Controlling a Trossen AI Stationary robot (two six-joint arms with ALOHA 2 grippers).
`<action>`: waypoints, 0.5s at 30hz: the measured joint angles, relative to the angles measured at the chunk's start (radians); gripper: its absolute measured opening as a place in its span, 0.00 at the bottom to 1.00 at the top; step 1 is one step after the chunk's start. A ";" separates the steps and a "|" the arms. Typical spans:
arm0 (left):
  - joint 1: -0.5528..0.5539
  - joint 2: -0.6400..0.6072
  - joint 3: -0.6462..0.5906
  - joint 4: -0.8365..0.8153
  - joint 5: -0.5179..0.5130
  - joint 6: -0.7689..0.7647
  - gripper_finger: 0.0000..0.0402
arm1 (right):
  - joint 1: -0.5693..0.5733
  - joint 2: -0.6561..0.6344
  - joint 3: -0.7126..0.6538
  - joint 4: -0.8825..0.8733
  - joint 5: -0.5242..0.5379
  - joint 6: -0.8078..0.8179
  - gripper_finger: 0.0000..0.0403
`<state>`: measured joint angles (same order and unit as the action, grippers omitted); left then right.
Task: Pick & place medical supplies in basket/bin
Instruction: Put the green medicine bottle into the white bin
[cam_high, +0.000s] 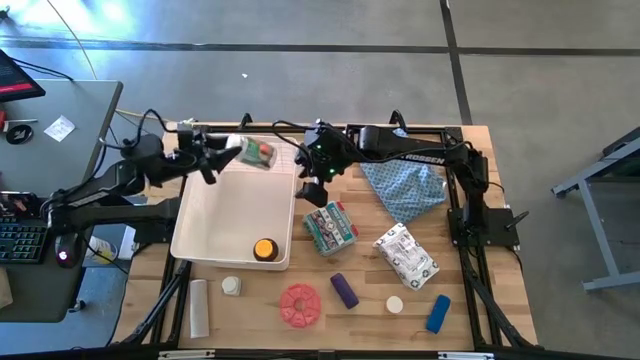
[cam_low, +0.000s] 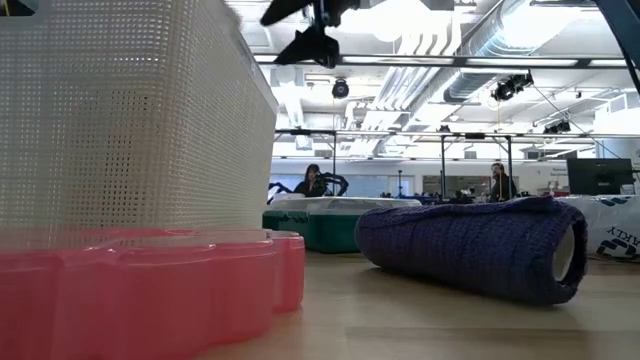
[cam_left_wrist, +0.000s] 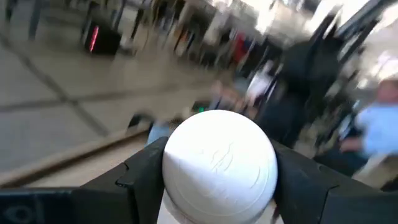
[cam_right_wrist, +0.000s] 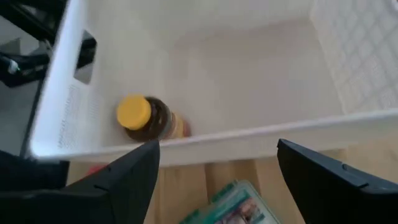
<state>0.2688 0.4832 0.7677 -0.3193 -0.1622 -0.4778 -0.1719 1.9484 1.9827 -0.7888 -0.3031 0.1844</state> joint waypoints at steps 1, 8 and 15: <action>0.000 0.000 0.000 -0.048 0.004 0.000 0.69 | 0.000 -0.009 0.000 0.001 0.001 0.005 0.78; 0.000 0.060 0.000 -0.272 0.106 0.008 0.66 | -0.002 -0.089 0.000 0.007 0.102 0.019 0.78; -0.001 0.222 0.000 -0.297 0.301 0.091 0.71 | -0.022 -0.175 0.000 0.010 0.231 -0.004 0.78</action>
<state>0.2680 0.7056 0.7677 -0.6163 0.1390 -0.3868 -0.1943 1.7736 1.9831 -0.7783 -0.0723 0.1802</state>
